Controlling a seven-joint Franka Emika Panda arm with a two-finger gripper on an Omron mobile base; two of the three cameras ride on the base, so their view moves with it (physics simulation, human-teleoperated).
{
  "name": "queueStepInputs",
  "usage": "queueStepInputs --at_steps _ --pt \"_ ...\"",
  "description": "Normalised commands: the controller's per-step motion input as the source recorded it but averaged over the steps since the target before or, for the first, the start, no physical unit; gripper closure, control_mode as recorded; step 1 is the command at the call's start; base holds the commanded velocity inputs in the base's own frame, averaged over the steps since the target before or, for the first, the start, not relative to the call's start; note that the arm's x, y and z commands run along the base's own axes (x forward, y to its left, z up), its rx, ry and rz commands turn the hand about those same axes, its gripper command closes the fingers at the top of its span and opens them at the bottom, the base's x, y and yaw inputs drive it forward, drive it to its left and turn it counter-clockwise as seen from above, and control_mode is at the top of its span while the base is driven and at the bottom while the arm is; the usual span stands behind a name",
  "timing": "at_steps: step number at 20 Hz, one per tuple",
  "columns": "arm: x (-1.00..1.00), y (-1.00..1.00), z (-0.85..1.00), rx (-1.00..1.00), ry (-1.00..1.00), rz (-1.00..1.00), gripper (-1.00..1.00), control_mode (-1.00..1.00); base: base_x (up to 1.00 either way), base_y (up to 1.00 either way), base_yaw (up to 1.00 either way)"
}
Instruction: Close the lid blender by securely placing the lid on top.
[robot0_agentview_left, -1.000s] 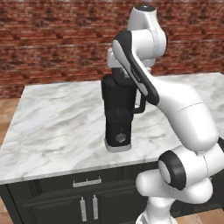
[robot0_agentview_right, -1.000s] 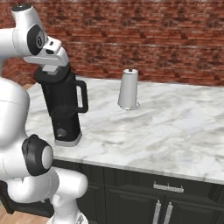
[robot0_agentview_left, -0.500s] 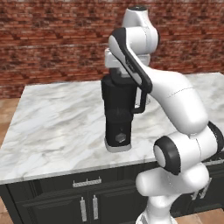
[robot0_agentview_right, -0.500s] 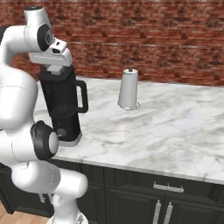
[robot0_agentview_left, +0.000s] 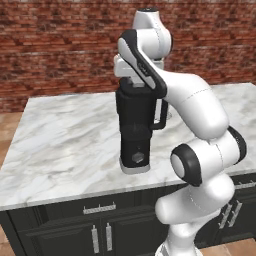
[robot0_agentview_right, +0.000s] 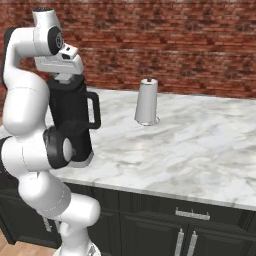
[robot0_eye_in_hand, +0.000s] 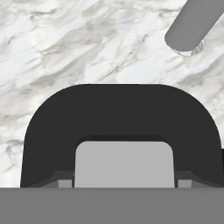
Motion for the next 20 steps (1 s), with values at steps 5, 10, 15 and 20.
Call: queueStepInputs --at_steps 5,10,15,20 --pt "0.10 0.03 -0.06 0.00 0.00 0.04 1.00 -1.00 0.00 0.00 0.00" --pt "0.07 0.00 -0.13 0.00 -0.04 0.07 1.00 -1.00 0.00 0.00 0.00" --pt "0.25 0.00 -0.01 0.00 0.00 0.06 1.00 -1.00 0.00 0.00 0.00" --pt "0.13 0.00 -0.02 0.00 0.02 0.05 1.00 -1.00 0.00 0.00 0.00"
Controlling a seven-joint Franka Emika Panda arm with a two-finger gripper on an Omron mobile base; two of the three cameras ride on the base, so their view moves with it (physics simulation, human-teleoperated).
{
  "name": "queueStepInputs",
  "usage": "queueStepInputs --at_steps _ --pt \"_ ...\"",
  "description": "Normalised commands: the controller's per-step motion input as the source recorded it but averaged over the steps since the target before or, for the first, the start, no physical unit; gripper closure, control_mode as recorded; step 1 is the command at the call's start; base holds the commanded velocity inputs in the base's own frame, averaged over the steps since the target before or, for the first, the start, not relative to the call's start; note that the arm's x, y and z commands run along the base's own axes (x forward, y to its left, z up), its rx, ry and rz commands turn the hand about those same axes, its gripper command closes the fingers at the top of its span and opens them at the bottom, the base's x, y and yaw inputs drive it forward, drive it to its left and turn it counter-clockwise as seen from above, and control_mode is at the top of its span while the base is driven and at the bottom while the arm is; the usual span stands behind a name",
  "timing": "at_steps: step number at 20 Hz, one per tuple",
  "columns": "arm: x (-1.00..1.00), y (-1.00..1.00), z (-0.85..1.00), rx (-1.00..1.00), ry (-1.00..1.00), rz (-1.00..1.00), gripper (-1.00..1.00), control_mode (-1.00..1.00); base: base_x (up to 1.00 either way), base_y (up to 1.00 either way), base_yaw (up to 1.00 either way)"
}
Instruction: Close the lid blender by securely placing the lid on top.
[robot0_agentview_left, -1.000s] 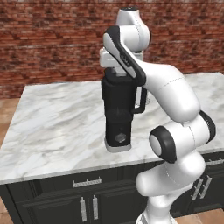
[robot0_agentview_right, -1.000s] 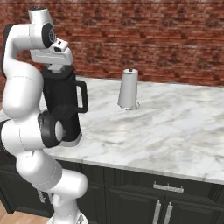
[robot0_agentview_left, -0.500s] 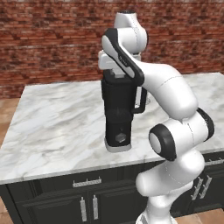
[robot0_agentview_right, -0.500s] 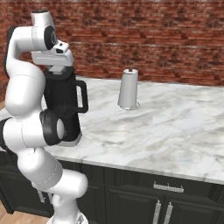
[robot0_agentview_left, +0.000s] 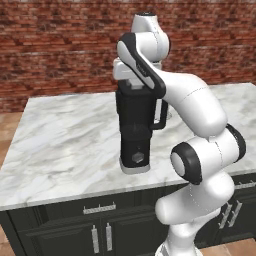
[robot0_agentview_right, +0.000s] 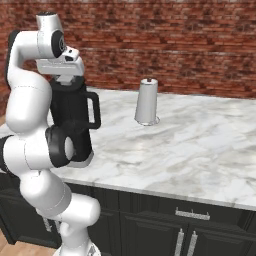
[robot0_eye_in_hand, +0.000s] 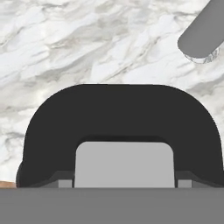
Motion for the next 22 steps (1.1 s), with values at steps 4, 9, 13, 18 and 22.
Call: queueStepInputs --at_steps 4,9,13,18,22 --pt "-0.07 0.00 0.00 0.00 0.13 0.00 1.00 -1.00 0.00 0.00 0.00" --pt "-0.13 0.00 0.00 0.00 0.10 0.00 1.00 -1.00 0.00 0.00 0.00" --pt "0.00 0.00 0.11 0.00 0.17 0.00 1.00 -1.00 0.00 0.00 0.00" --pt "-0.04 0.00 0.15 0.00 0.10 0.00 1.00 -1.00 0.00 0.00 0.00" --pt "-0.24 0.00 0.00 -0.01 0.03 -0.01 1.00 -1.00 0.00 0.00 0.00"
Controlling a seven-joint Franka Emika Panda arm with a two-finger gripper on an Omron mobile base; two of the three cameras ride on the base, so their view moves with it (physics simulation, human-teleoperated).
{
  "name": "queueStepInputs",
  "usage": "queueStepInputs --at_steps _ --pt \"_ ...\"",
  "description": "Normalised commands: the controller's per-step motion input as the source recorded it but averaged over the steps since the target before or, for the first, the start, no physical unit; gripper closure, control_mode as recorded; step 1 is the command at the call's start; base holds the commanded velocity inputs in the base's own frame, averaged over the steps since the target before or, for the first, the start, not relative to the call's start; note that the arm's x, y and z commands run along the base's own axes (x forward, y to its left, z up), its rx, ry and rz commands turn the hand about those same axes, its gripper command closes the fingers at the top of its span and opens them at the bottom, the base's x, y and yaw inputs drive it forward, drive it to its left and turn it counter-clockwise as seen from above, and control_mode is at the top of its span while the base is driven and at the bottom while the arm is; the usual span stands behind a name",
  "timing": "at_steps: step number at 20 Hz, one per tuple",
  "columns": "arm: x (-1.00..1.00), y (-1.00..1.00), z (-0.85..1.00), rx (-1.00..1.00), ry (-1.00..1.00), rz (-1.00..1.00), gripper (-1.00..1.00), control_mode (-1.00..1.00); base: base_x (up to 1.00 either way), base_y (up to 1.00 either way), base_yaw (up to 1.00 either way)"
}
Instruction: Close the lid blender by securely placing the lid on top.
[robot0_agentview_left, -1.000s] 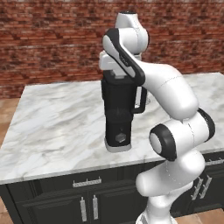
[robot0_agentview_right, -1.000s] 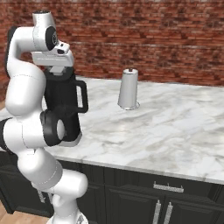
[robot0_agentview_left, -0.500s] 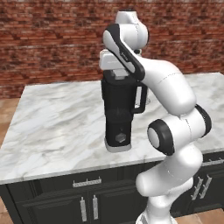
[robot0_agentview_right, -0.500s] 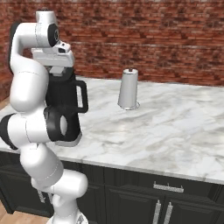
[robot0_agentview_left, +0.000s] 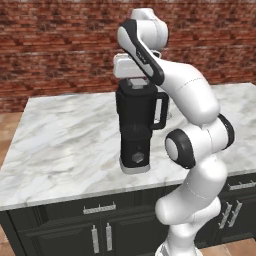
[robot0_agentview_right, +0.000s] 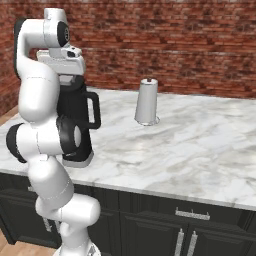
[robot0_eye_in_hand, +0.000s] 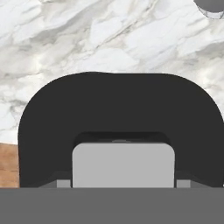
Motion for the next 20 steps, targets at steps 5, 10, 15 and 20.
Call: queueStepInputs --at_steps 5,10,15,20 --pt "-0.47 0.00 -0.17 -0.04 0.00 0.00 1.00 -1.00 0.00 0.00 0.00" --pt "-0.22 0.00 -0.20 -0.03 0.00 0.00 1.00 -1.00 0.00 0.00 0.00" --pt "0.00 0.01 -0.29 0.00 -0.02 0.00 1.00 -1.00 0.00 0.00 0.00" --pt "-0.05 0.01 -0.40 0.00 -0.15 0.00 -1.00 -1.00 0.00 0.00 0.00"
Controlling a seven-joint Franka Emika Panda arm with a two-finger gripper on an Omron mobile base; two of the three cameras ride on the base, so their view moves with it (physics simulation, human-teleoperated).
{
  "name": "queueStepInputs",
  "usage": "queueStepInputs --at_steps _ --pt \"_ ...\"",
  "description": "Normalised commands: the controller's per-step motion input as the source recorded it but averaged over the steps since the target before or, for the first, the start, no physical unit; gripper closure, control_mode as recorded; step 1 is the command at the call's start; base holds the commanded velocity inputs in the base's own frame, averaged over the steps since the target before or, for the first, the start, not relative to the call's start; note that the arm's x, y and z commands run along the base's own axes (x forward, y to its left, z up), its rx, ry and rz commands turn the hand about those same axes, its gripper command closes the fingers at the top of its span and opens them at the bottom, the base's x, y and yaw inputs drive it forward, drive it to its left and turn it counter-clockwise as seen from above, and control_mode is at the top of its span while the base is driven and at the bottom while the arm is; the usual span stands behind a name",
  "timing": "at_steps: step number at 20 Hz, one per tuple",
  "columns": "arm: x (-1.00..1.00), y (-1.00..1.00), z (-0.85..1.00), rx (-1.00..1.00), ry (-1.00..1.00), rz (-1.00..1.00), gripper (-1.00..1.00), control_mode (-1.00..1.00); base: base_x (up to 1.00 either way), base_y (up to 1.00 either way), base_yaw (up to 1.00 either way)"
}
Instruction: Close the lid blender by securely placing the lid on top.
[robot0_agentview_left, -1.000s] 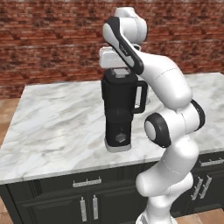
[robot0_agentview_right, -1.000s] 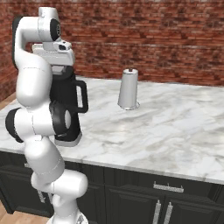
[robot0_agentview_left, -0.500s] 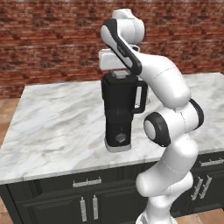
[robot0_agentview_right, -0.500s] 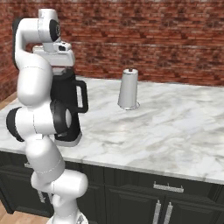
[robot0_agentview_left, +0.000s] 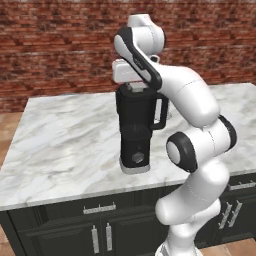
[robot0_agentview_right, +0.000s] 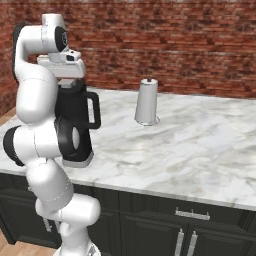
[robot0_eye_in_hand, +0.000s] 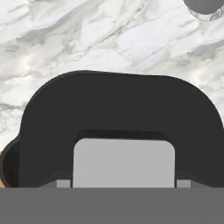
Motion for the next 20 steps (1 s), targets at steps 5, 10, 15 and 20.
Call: queueStepInputs --at_steps 5,10,15,20 --pt "0.00 0.00 -0.13 0.00 -0.09 0.00 -1.00 -1.00 0.00 0.00 0.00" --pt "-0.07 0.00 0.00 0.00 -0.09 0.00 -1.00 -1.00 0.00 0.00 0.00" --pt "-0.11 0.00 0.00 0.00 -0.09 0.00 -1.00 -1.00 0.00 0.00 0.00" --pt "-0.29 0.00 0.07 0.00 -0.15 0.00 -1.00 -1.00 0.00 0.00 0.00"
